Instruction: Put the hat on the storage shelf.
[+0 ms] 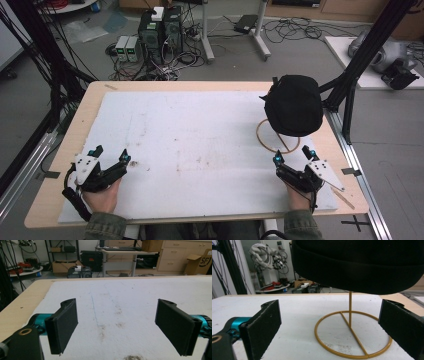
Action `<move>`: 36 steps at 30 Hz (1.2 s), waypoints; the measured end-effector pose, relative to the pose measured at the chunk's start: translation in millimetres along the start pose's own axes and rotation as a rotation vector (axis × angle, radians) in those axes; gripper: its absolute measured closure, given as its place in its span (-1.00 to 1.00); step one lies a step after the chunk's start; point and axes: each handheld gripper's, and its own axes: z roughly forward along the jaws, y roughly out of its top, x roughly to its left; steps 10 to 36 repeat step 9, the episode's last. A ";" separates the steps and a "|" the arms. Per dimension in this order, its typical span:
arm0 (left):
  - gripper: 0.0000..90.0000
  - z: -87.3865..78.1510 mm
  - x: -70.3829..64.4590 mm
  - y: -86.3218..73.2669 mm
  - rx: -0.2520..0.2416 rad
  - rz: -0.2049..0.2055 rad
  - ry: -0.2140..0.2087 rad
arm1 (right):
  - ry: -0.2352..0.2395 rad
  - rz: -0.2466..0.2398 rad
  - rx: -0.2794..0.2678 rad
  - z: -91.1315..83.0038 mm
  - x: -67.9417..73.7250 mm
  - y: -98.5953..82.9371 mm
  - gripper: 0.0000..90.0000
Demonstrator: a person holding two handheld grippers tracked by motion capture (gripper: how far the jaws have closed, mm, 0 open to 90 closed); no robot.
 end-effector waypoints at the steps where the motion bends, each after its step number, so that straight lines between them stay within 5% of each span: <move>1: -0.59 0.1 0.3 -0.1 0.003 0.002 0.000 | 0.001 0.001 0.002 0.2 0.2 -0.2 -0.92; 36: -0.59 1.0 1.7 -0.9 0.007 -0.001 -0.011 | 0.022 0.000 0.015 1.7 1.4 -1.3 -0.92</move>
